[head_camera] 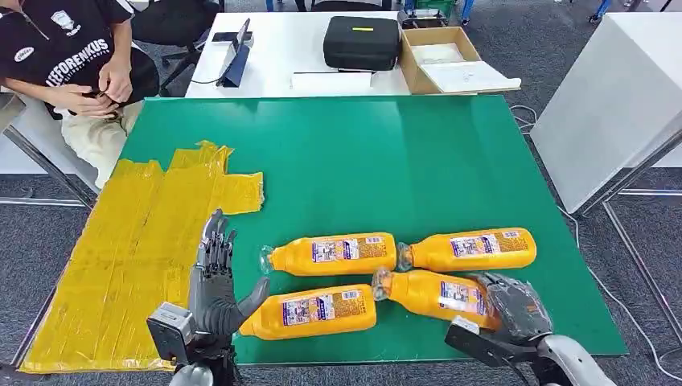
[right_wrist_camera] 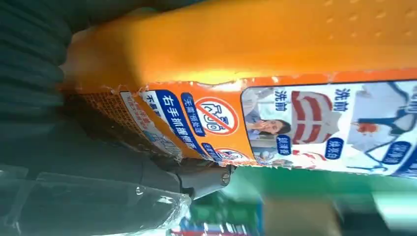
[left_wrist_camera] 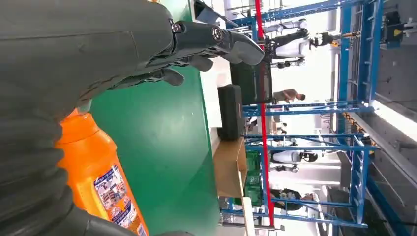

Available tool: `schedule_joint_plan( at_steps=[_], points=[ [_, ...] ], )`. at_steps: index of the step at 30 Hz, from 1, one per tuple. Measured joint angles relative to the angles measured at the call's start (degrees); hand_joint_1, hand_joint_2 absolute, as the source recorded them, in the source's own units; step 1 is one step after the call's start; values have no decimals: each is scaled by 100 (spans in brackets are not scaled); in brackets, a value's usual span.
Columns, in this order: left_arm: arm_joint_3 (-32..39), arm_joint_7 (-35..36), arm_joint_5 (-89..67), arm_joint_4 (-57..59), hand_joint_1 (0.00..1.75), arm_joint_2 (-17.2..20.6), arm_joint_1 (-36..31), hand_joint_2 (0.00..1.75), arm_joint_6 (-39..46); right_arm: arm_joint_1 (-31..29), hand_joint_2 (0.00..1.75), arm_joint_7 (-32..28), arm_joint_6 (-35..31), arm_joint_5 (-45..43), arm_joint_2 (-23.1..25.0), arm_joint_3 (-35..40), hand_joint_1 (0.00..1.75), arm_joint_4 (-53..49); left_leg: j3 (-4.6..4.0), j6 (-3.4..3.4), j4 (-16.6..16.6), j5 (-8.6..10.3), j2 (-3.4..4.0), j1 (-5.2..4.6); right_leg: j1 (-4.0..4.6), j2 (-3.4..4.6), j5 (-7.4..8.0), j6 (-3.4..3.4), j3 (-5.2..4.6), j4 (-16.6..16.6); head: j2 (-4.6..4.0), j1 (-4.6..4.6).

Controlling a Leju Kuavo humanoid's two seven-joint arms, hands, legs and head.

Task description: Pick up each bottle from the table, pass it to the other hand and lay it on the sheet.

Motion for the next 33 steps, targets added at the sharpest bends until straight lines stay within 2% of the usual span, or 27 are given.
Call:
schedule_joint_plan(
  at_steps=[6,10,15,19,23,25,28,33],
  points=[
    [39,72,-155,-28,0,-55,5,175,-87,139,175,-323,-297,-205,786,-397,175,-710,-17,-4,-1,-3,-5,0,0,-10,-4,-2,-14,1,0,-2],
    [44,105,-199,-33,0,-87,7,175,-103,203,175,-373,-323,-209,1055,-568,175,-942,-18,-3,0,-3,-9,-4,-2,-12,-5,-2,-13,0,0,2],
    [72,238,-349,-72,0,-155,4,175,-244,431,175,-462,-670,-172,1380,-788,175,-1286,-20,-3,0,-4,-10,-6,-3,-13,-5,-2,-13,0,0,2],
    [114,323,-365,-72,0,-216,-29,175,-437,458,175,-966,-1022,-794,1703,-861,175,-1326,-21,-3,-1,-6,-7,-5,-2,-11,-5,-2,-17,0,0,2],
    [-41,391,-411,-26,0,-247,-175,175,-573,104,175,-1778,-1664,-1676,2276,-704,175,-552,-13,-6,-1,-3,-4,0,-1,-10,-4,-2,-15,0,0,2],
    [-98,396,-411,-7,0,-258,-221,175,-584,11,175,-1901,-1777,-1819,2442,-627,175,-272,-17,-11,-1,3,-7,2,-1,-12,-4,-3,-14,0,2,4],
    [-238,433,-411,42,0,-258,-342,175,-594,-285,175,-2538,-1995,-2372,2811,-469,175,312,-18,-14,-1,8,-5,5,2,-10,-2,-3,-14,3,0,4],
    [-467,592,-341,98,0,-262,-562,175,-725,-775,175,-3004,-2142,-2648,3386,-208,175,1258,-16,-15,-1,10,-2,6,2,-10,-1,-4,-15,3,0,2]
  ],
)
